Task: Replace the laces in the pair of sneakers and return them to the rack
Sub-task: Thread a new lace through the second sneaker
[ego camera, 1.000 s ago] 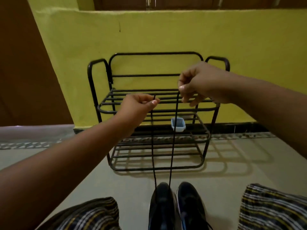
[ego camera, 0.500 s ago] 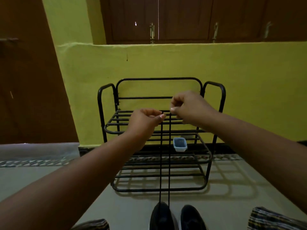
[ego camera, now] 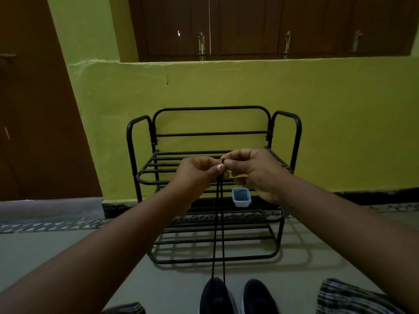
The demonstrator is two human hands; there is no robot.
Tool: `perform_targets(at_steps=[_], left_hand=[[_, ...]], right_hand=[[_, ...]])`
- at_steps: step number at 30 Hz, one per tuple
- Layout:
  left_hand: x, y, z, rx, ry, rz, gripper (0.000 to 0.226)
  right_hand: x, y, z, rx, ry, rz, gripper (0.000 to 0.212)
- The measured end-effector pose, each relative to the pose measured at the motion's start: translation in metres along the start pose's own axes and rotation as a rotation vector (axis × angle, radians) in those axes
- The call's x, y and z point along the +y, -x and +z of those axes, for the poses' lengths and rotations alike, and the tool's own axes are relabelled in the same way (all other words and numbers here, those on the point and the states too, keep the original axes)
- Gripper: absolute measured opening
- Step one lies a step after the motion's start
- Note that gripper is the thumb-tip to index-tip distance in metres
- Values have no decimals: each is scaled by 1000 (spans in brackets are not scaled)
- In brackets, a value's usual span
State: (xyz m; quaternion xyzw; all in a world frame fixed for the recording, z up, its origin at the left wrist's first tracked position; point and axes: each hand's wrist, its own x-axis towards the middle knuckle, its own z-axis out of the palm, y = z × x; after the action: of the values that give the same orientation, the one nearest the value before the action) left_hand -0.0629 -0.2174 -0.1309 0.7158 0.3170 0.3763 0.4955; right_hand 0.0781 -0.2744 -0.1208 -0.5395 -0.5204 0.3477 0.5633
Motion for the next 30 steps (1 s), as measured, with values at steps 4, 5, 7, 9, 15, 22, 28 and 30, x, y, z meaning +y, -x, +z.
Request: perform_targets(at_steps=[4,5,7,9,15,22,28,30], left_hand=[[-2,2,-14,-199,52,-78,13],[-4,2,-16,-240,77,-104,14],[-7,2,-19,-275,115,-136,15],[-10,1,-19,-262,124,-140,14],[-12,4,-5,-9,-89,116,11],[-19,4,11,244,-371,325,17],[-25,0,15,246,-161,225,13],[-27,-1,14,230,-104,199,13]], right_hand=[[8,4,0,-136,-153,68,9],[10,4,0,-152,-159,72,8],[12,4,0,-170,-160,65,7],[13,3,1,-176,-151,41,9],[15,2,13,-20,31,-106,12],[21,-3,32,239,58,-236,14],[23,-11,37,286,-1,-212,11],[25,-13,38,264,-15,-185,12]])
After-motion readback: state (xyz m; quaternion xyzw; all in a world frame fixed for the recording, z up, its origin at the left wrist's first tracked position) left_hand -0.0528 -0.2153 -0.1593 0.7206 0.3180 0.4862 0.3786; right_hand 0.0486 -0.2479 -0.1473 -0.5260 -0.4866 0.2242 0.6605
